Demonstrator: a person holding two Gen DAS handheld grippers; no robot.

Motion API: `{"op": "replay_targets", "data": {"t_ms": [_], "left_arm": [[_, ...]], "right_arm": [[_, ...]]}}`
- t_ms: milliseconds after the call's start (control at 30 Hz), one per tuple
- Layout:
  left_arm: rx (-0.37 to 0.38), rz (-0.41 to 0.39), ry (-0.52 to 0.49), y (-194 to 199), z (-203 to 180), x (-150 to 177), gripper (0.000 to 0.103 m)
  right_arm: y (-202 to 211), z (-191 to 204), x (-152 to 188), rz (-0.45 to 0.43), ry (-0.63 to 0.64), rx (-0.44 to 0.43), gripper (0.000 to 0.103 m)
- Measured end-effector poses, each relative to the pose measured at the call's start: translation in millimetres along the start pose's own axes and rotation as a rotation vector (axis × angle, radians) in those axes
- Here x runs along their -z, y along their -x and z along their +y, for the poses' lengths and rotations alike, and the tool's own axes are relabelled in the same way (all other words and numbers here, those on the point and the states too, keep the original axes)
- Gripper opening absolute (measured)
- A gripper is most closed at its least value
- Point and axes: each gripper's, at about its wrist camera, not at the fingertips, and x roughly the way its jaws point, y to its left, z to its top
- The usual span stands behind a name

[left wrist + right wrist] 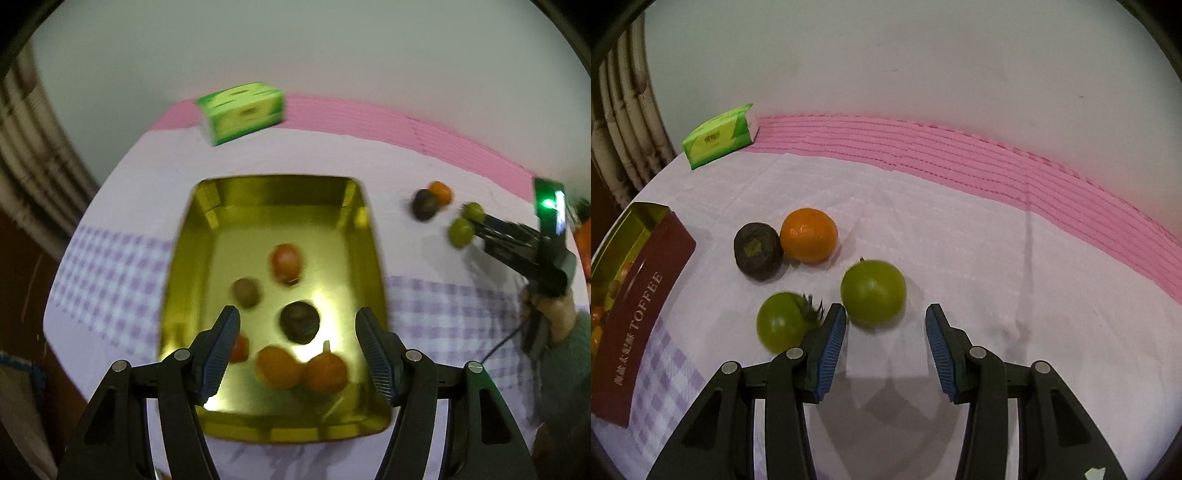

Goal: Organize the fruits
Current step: 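Move the right gripper back toward the remaining tomatoes, then grasp the green tomato with the right gripper while the left gripper grasps another green tomato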

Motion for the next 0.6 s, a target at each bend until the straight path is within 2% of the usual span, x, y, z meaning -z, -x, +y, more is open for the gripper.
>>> {"op": "replay_targets", "data": {"t_ms": [33, 100, 267, 467, 600], "left_arm": [[0.007, 0.0, -0.02, -2.4, -10.6, -4.8, 0.066], [0.024, -0.003, -0.06, -6.4, -33.6, -13.8, 0.066], [0.096, -0.012, -0.1, -22.8, -82.1, -31.9, 0.066], [0.168, 0.039, -0.166, -56.6, -138.0, -41.1, 0.066], [0.182, 0.061, -0.175, -78.6, -159.5, -50.7, 0.066]], "right_arm": [[-1.1, -2.6, -1.0, -0.002, 0.002, -0.004, 0.042], [-4.0, -5.1, -1.7, -0.003, 0.0, -0.024, 0.032], [11.5, -19.1, 15.7, -0.023, -0.047, -0.021, 0.031], [50.7, -50.9, 53.2, -0.039, -0.122, 0.097, 0.031], [63.7, -65.0, 74.8, -0.032, -0.14, 0.17, 0.031]]}}
